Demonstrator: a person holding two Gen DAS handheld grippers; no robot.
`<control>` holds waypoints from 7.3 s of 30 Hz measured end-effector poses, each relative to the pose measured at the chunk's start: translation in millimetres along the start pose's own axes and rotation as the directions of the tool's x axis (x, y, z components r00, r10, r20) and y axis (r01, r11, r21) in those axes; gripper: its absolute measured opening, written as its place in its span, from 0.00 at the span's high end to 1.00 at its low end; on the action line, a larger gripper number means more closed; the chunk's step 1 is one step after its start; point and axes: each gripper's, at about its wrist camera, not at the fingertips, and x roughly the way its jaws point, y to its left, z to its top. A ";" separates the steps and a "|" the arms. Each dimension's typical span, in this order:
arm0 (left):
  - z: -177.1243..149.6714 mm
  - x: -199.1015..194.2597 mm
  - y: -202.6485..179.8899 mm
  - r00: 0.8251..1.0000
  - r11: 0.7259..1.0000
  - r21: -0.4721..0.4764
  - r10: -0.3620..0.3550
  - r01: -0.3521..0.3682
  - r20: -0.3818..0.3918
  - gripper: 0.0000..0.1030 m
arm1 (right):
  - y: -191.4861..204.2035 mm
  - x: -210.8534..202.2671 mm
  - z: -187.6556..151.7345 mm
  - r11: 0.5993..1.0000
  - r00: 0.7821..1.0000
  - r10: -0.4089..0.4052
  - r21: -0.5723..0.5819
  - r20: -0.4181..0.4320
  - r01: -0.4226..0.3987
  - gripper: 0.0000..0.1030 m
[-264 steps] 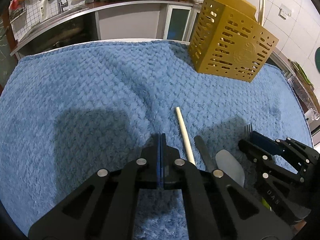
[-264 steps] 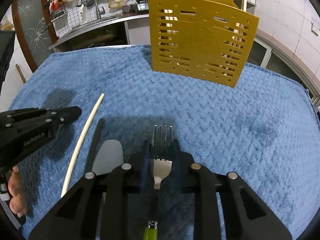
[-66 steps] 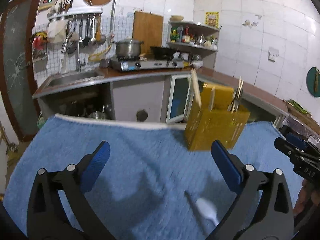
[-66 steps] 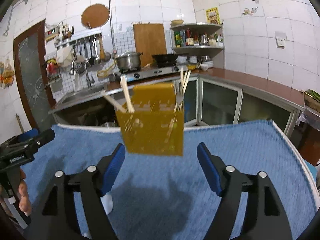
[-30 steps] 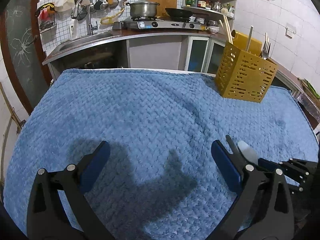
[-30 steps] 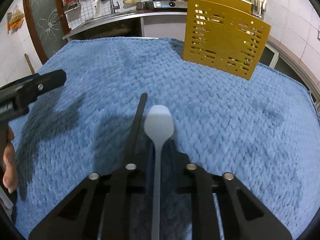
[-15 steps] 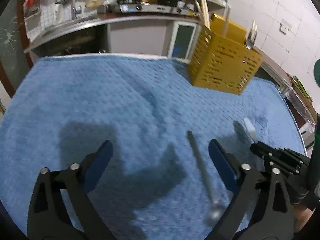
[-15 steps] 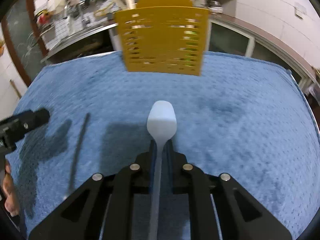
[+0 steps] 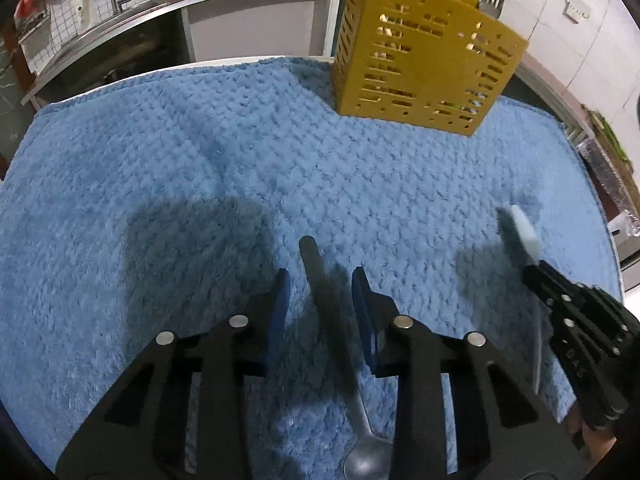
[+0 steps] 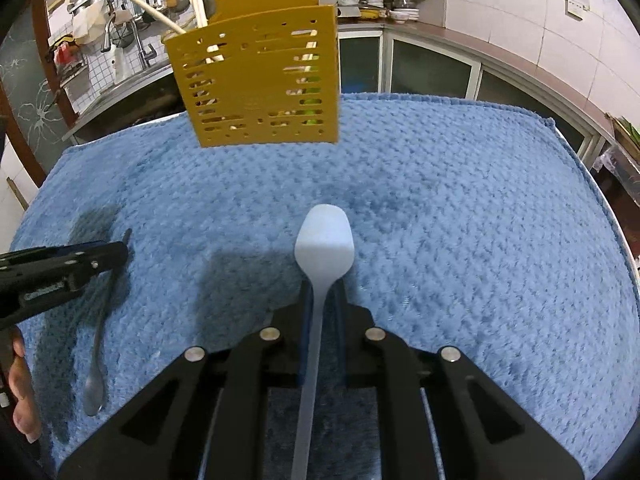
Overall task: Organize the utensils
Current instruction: 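Grasp the metal spoon with the left tool while the right tool holds the white spoon, then lift both held spoons up toward the yellow holder, then hold the metal spoon above the holder while the right tool brings the white spoon over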
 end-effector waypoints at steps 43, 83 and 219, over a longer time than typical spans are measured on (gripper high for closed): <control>34.3 -98.5 5.2 0.909 0.992 0.063 -0.126 0.110 0.398 0.94 | -20.2 -52.5 25.7 0.990 0.935 0.125 0.019 0.333 -0.140 0.91; 111.8 -99.1 2.9 0.903 0.989 0.084 -0.144 0.119 0.405 0.95 | -109.4 54.4 110.7 0.955 0.997 -0.076 0.288 0.008 0.071 0.49; 101.5 -96.8 2.1 0.901 0.974 0.147 -0.216 0.172 0.376 0.99 | -135.4 24.0 126.9 0.956 0.999 -0.042 0.291 0.032 0.031 0.67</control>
